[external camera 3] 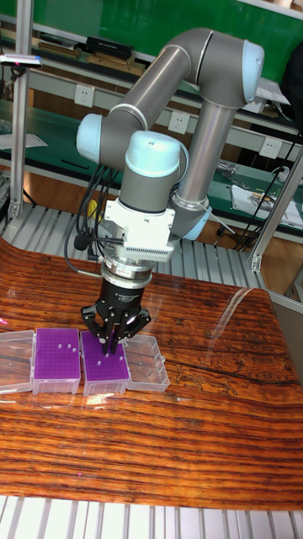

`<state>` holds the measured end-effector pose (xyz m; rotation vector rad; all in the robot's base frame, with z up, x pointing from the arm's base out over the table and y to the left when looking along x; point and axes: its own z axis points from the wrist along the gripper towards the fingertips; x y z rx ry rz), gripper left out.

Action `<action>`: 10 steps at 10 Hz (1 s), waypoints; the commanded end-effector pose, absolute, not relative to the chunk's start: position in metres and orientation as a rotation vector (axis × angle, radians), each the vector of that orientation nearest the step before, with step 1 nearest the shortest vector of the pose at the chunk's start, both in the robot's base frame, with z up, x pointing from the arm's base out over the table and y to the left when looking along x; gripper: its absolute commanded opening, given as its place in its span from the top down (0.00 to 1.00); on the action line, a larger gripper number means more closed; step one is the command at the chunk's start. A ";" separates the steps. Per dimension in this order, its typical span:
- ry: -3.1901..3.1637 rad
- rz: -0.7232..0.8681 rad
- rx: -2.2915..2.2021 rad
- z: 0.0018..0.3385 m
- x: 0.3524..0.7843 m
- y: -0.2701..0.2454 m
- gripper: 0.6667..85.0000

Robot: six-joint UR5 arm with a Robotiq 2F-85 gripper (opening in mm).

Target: Transfer all small pipette tips from one holder to another

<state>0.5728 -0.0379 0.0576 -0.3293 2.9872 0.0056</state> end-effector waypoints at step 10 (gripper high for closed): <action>2.969 0.031 -0.328 0.050 0.575 -0.035 0.77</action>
